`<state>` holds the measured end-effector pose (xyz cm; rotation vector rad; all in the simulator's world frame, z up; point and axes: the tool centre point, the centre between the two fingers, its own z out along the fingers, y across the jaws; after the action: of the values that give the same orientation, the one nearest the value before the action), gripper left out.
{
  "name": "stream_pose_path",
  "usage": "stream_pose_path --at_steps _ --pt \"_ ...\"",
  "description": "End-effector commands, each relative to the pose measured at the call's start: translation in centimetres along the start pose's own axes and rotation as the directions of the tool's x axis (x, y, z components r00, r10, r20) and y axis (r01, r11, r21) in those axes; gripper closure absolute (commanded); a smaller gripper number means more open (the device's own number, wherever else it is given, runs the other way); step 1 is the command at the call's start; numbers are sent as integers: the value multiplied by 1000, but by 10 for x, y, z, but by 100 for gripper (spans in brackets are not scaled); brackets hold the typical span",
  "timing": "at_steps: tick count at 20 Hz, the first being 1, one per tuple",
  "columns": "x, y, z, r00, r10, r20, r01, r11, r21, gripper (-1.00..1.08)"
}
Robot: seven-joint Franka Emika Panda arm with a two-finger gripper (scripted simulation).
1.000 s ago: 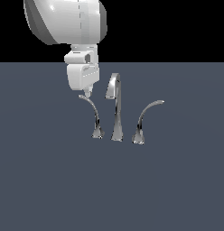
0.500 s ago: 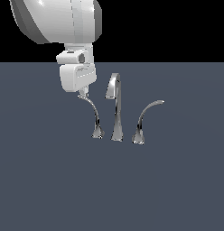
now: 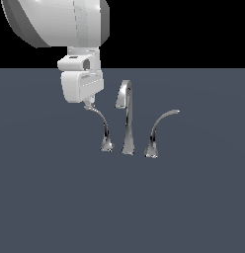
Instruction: Turn on the faucet by rotating a designated handle.
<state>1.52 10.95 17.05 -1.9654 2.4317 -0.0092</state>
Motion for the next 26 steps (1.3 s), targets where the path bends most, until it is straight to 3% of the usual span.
stream_pose_path --at_steps 1,13,15,26 --pt "3 11 0 1000 -1 -6 1 1000 -8 108" --pt "10 49 -1 1000 -2 -8 2 1000 -14 108" --pt "7 45 0 1000 -4 -3 4 1000 -11 108" --pt "41 61 -1 1000 -3 -6 2 1000 -13 108"
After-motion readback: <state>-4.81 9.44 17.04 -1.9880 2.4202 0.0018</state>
